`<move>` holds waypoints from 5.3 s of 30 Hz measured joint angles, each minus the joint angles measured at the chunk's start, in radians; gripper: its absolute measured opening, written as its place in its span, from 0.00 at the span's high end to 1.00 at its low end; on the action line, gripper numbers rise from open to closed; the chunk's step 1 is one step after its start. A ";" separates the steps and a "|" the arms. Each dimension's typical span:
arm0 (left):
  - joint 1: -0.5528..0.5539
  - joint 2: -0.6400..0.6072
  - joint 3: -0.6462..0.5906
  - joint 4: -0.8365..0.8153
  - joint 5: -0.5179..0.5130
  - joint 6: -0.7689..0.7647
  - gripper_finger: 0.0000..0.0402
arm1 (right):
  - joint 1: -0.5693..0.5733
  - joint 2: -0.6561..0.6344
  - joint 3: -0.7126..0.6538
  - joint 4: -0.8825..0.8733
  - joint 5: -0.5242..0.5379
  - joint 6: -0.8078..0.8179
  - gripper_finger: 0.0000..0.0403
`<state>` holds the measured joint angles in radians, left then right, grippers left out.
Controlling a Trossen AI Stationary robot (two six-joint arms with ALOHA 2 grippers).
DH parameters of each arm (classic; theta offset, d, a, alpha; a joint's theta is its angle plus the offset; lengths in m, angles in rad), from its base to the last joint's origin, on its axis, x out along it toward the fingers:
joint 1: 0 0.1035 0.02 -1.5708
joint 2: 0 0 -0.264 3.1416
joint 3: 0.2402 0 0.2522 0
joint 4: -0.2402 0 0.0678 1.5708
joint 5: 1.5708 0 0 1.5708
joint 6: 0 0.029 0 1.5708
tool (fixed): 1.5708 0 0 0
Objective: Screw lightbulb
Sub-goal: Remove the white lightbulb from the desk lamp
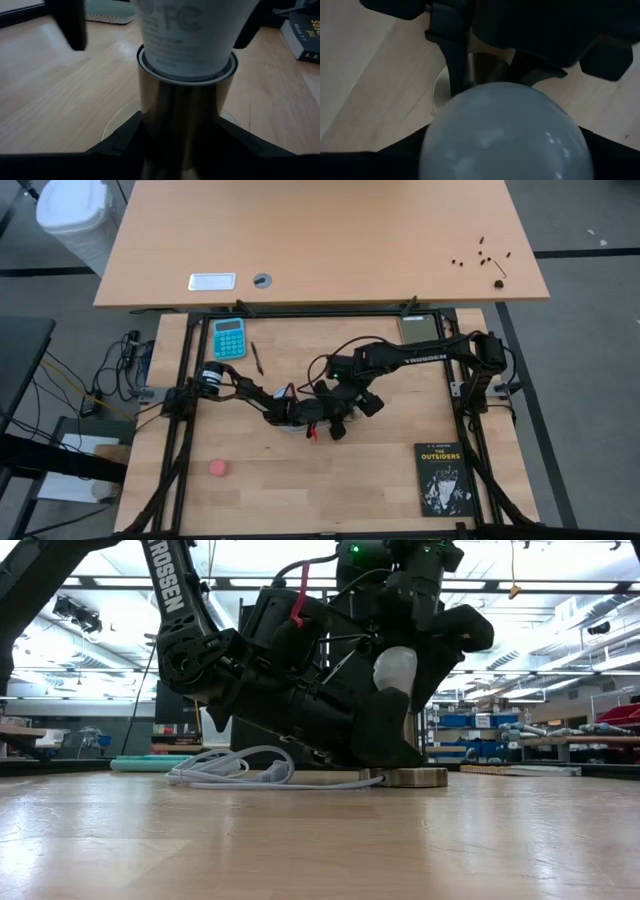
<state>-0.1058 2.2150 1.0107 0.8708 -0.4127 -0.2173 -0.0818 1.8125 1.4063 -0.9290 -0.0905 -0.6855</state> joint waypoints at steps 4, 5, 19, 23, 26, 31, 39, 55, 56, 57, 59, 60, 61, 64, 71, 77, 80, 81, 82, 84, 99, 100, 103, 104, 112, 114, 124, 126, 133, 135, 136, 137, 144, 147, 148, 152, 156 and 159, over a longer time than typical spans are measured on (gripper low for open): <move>-0.001 0.000 0.000 -0.002 0.004 0.004 0.53 | 0.001 -0.015 0.003 -0.014 0.004 0.036 0.15; -0.001 0.000 0.000 -0.002 0.005 0.005 0.53 | 0.001 -0.017 0.006 -0.026 0.004 0.038 0.13; -0.001 0.000 0.000 -0.008 0.002 0.005 0.53 | 0.000 -0.022 0.268 -0.357 -0.005 0.457 0.04; -0.001 0.000 0.000 -0.009 0.000 0.004 0.53 | -0.009 -0.022 0.294 -0.394 -0.058 0.702 0.04; -0.001 0.000 0.000 -0.010 -0.002 0.004 0.53 | -0.014 -0.021 0.290 -0.392 -0.138 0.844 0.03; -0.001 0.000 0.000 -0.010 -0.003 0.002 0.53 | 0.008 -0.021 0.290 -0.389 -0.055 0.968 0.03; -0.001 -0.001 0.000 -0.009 -0.004 -0.023 0.53 | 0.021 -0.021 0.258 -0.284 0.073 1.148 0.03; -0.001 -0.001 0.000 -0.010 -0.004 -0.026 0.53 | 0.023 -0.023 0.095 -0.091 0.017 1.269 0.01; -0.001 -0.001 0.000 -0.010 -0.004 -0.026 0.53 | 0.023 -0.023 0.088 -0.090 0.016 1.269 0.01; -0.001 -0.001 0.000 -0.010 -0.005 -0.029 0.53 | 0.023 -0.022 0.081 -0.090 0.020 1.271 0.01; -0.001 -0.001 0.000 -0.010 -0.003 -0.032 0.53 | 0.023 -0.016 0.077 -0.090 0.026 1.270 0.02; -0.001 -0.001 0.000 -0.010 -0.003 -0.032 0.53 | 0.023 -0.016 0.076 -0.094 0.026 1.271 0.02; -0.001 -0.001 0.000 -0.010 -0.003 -0.032 0.53 | 0.022 -0.018 0.077 -0.096 0.025 1.271 0.03; -0.001 -0.001 0.000 -0.010 -0.003 -0.032 0.53 | 0.021 -0.019 0.077 -0.104 0.022 1.262 0.04; -0.001 -0.001 -0.001 -0.009 -0.003 -0.034 0.53 | 0.021 -0.015 0.070 -0.058 0.041 1.237 0.05; -0.001 -0.001 0.000 -0.010 -0.013 -0.030 0.53 | 0.018 -0.014 -0.001 -0.002 0.039 1.236 0.06; -0.001 -0.001 -0.001 -0.010 -0.014 -0.030 0.53 | 0.020 -0.014 -0.002 0.022 0.042 1.225 0.07; -0.001 -0.001 -0.001 -0.010 -0.016 -0.030 0.53 | 0.021 -0.014 -0.003 0.028 0.042 1.216 0.07; -0.001 -0.001 -0.001 -0.010 -0.016 -0.029 0.53 | 0.021 -0.014 -0.003 0.031 0.043 1.208 0.07; -0.001 -0.001 -0.001 -0.010 -0.016 -0.028 0.53 | 0.020 -0.014 -0.003 0.035 0.049 1.199 0.07; 0.001 0.000 0.000 -0.013 -0.023 -0.017 0.53 | 0.019 -0.019 -0.051 0.092 0.008 1.161 0.33; 0.001 0.000 0.000 -0.013 -0.024 -0.018 0.53 | 0.019 -0.019 -0.049 0.092 0.008 1.152 0.34; 0.002 0.000 0.000 -0.012 -0.025 -0.020 0.53 | 0.019 -0.017 -0.047 0.098 0.008 1.123 0.38; 0.002 0.000 0.000 -0.012 -0.025 -0.020 0.53 | 0.019 -0.017 -0.047 0.098 0.008 1.110 0.38; 0.003 0.000 0.000 -0.011 -0.030 -0.022 0.53 | 0.002 -0.016 -0.046 0.093 0.000 0.999 0.35; 0.003 0.000 0.000 -0.011 -0.030 -0.022 0.53 | -0.003 -0.016 -0.046 0.090 -0.012 0.961 0.35; 0.003 0.000 0.000 -0.011 -0.028 -0.018 0.53 | -0.001 -0.016 -0.046 0.080 -0.070 0.620 0.35; 0.003 0.000 0.000 -0.011 -0.028 -0.017 0.53 | -0.001 -0.016 -0.046 0.076 -0.079 0.555 0.35; 0.002 0.000 0.000 -0.010 -0.023 -0.017 0.53 | -0.001 -0.017 -0.045 0.060 -0.085 0.338 0.35; 0.002 0.000 0.000 -0.010 -0.023 -0.017 0.53 | 0.000 -0.017 -0.045 0.060 -0.081 0.253 0.34; 0.002 0.000 0.000 -0.010 -0.023 -0.018 0.53 | 0.000 -0.019 -0.045 0.060 -0.073 0.205 0.34; 0.002 0.000 0.000 -0.010 -0.023 -0.019 0.53 | 0.000 -0.019 -0.045 0.059 -0.061 0.155 0.33; 0.003 0.000 0.000 -0.009 -0.024 -0.022 0.53 | 0.002 -0.021 -0.047 0.067 0.010 -0.246 0.34; 0.003 0.000 -0.001 -0.010 -0.032 -0.022 0.53 | -0.003 -0.021 -0.048 0.081 0.011 -0.315 0.34; 0.003 0.000 -0.001 -0.010 -0.033 -0.022 0.53 | -0.004 -0.021 -0.048 0.086 0.012 -0.315 0.34; 0.003 0.000 -0.001 -0.010 -0.033 -0.023 0.53 | 0.000 -0.021 -0.048 0.098 0.021 -0.250 0.32; 0.003 0.000 -0.001 -0.009 -0.033 -0.026 0.53 | 0.002 -0.021 -0.049 0.108 0.040 -0.086 0.26; 0.003 0.000 -0.001 -0.009 -0.032 -0.026 0.53 | -0.005 -0.021 -0.049 0.113 0.042 0.003 0.21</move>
<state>-0.1028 2.2147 1.0096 0.8616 -0.4445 -0.2432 -0.0873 1.7912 1.3575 -0.8158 -0.0488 -0.6822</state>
